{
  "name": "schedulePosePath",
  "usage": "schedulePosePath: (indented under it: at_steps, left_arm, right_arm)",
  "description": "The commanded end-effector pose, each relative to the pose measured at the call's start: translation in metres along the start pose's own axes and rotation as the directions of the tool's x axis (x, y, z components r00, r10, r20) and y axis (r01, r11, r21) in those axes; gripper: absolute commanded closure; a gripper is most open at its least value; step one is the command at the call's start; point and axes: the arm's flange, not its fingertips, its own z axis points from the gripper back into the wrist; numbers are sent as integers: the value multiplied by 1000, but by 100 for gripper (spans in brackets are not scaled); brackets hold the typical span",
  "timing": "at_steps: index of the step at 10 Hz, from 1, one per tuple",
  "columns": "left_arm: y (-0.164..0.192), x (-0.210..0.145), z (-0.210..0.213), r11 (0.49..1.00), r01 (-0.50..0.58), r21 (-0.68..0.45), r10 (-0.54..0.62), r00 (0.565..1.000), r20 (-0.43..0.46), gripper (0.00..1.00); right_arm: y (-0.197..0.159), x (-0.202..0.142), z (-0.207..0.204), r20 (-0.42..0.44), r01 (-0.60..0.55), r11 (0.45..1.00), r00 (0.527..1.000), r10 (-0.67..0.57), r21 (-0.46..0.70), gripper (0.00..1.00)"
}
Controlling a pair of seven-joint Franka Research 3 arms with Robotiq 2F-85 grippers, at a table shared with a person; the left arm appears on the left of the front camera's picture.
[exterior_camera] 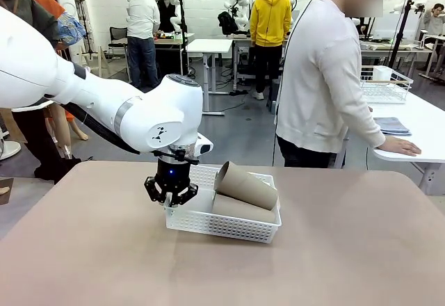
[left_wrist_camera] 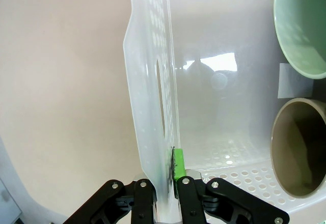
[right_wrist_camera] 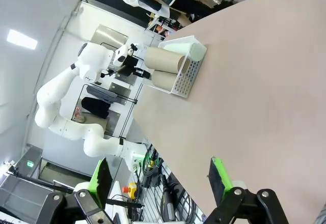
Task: Clean and organize the cups into the basket.
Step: Move the Organizing basket back to the left side of the table.
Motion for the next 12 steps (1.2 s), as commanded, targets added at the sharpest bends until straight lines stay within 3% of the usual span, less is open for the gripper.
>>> schedulePosePath:
  at_steps: [1, 9, 10, 12]
  left_arm:
    - [0, 0, 2, 1000, 0, -1, 0, 1000, 3, 100]
    - [0, 0, 2, 1000, 0, -1, 0, 1000, 3, 100]
    - [0, 0, 0, 1000, 0, 0, 0, 1000, 0, 94]
    - [53, 7, -11, 999, 34, 38, -36, 999, 34, 94]
  right_arm:
    - [-2, 2, -3, -11, 2, 1000, 1000, -2, -4, 0]
    - [-2, 2, -3, -11, 2, 1000, 1000, -2, -4, 0]
    - [-2, 2, -3, -11, 2, 1000, 1000, -2, -4, 0]
    - [-2, 2, -3, -11, 2, 1000, 1000, -2, -4, 0]
